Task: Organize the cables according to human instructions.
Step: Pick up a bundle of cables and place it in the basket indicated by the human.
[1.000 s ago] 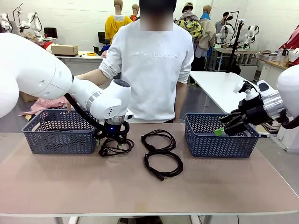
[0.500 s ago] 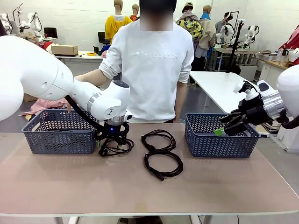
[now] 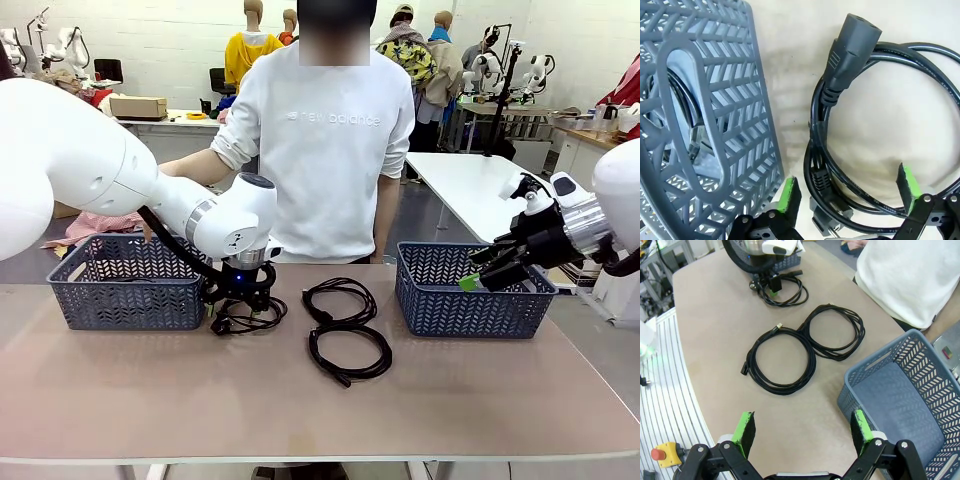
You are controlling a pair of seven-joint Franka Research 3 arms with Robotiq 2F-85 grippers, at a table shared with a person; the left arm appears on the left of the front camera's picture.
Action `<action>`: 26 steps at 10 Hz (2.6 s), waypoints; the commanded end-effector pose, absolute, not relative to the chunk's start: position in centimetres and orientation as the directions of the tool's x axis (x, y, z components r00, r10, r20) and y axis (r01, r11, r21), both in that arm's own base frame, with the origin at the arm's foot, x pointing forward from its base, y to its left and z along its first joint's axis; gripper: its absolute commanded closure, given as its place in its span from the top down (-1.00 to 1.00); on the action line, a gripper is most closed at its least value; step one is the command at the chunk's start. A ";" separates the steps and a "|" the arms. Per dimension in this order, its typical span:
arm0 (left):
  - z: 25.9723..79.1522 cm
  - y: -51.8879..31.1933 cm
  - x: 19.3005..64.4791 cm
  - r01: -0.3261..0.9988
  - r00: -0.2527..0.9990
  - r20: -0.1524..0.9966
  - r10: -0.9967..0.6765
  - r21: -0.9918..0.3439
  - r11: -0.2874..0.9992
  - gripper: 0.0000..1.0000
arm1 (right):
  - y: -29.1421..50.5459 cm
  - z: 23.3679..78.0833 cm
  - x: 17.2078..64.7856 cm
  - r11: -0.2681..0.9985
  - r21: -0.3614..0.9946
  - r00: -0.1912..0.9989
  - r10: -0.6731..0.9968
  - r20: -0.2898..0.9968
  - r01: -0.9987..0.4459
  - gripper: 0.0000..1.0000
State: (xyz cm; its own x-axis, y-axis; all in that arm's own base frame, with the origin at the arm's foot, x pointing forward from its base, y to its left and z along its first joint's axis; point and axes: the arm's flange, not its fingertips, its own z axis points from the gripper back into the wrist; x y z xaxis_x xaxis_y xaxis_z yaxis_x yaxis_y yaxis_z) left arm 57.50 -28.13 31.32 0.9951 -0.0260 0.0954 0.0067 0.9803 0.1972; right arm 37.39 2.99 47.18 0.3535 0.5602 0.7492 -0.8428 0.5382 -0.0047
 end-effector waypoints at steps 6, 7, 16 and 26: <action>31.1 -27.8 58.2 -0.017 0.997 0.082 0.000 0.202 0.979 0.09 | 3.0 47.2 37.8 0.522 -0.013 0.328 0.555 0.764 -0.853 1.00; 31.1 -27.8 58.2 -0.017 0.997 0.081 0.001 0.202 0.979 -0.03 | 3.0 47.2 37.8 0.522 -0.013 0.328 0.555 0.764 -0.853 1.00; 31.9 -27.2 58.0 -0.018 0.996 0.092 0.004 0.150 0.989 -1.00 | 3.0 47.2 37.8 0.522 -0.013 0.328 0.555 0.764 -0.853 1.00; 42.5 -28.1 57.4 0.085 0.981 0.170 -0.090 0.034 0.996 -1.00 | 3.0 47.2 37.8 0.522 -0.013 0.328 0.555 0.764 -0.853 1.00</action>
State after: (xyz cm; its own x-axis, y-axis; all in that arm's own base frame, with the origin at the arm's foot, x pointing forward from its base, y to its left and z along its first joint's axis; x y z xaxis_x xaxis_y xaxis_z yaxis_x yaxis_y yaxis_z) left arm 57.47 -28.92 41.45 0.9800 -0.0712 0.1859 0.0595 0.9959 0.0678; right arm 37.38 2.99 47.18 0.3533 0.5604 0.7491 -0.8429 0.5380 -0.0049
